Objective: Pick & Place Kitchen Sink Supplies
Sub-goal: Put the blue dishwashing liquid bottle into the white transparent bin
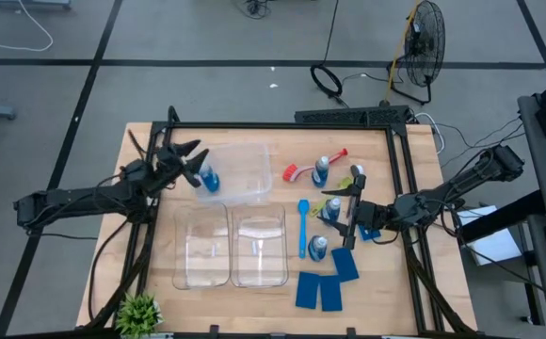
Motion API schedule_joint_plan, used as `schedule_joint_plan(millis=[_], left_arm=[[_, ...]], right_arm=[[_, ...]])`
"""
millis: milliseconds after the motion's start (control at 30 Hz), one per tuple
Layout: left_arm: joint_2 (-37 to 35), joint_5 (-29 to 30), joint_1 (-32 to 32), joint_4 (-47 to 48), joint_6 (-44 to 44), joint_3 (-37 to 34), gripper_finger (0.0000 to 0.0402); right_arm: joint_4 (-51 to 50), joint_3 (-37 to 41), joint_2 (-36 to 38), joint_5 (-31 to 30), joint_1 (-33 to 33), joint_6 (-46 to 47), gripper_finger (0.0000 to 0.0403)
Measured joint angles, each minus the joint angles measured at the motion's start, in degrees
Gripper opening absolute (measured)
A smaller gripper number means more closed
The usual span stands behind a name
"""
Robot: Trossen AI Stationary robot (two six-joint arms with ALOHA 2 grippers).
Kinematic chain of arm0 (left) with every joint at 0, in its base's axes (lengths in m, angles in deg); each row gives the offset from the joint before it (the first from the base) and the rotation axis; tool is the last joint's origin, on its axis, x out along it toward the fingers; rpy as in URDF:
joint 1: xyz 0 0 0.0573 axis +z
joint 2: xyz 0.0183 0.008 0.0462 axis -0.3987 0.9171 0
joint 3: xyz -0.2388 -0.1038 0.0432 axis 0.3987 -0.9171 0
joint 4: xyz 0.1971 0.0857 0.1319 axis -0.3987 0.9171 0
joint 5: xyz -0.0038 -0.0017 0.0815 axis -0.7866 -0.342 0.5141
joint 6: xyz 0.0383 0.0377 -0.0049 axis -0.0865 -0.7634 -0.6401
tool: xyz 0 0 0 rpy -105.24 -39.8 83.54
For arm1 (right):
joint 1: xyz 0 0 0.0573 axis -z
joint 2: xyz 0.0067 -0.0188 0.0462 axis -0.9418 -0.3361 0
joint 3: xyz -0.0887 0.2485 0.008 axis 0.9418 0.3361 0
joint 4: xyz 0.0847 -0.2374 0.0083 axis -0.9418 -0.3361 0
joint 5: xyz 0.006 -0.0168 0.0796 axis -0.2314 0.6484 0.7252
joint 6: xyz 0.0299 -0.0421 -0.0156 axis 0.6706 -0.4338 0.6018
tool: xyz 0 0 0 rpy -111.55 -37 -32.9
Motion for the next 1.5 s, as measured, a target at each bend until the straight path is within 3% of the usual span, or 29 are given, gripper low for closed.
schedule_joint_plan(millis=[167,300,467,633,733,867,933,1133,1500], left_arm=[[0.05,-0.63,-4.45,9.0,-1.99,7.4,0.0225],[2.28,-0.49,-9.2,14.99,-1.75,12.26,0.0225],[8.45,-0.52,-16.39,14.58,-5.28,15.22,0.0225],[14.13,-0.38,-20.09,14.61,-7.26,16.29,0.0225],[16.61,0.09,-20.48,14.53,-5.97,16.45,0.0225],[18.93,2.19,-20.48,14.42,-4.82,16.45,0.0225],[19.64,3.08,-20.48,14.17,-4.19,16.45,0.0225],[21.18,4.01,-20.45,10.41,-3.5,16.45,0.0225],[21.42,4.01,-20.41,10.25,-5.01,16.49,0.0225]], right_arm=[[-1.43,0.0,0.01,-0.93,0.0,0.64,0.0279],[-6.78,0.0,0.01,-7.88,0.48,2.97,0.0279],[-17.72,0.0,0.01,-13.62,0.31,13.18,0.0279],[-30.74,-0.67,3.68,-13.22,-3.92,24.96,0.0279],[-42.06,-2.04,7.49,-7.56,-6.52,37.95,0.0279],[-52.45,-2.52,10.03,9.79,-7.71,53.79,0.0279],[-56.9,-2.12,8.87,11.13,-8.38,58.74,0.0279],[-63.74,0.45,1.93,8.78,-8.61,70.46,0.0279],[-55.9,2.32,-12.61,-5.51,-7.83,78.5,0.0279]])
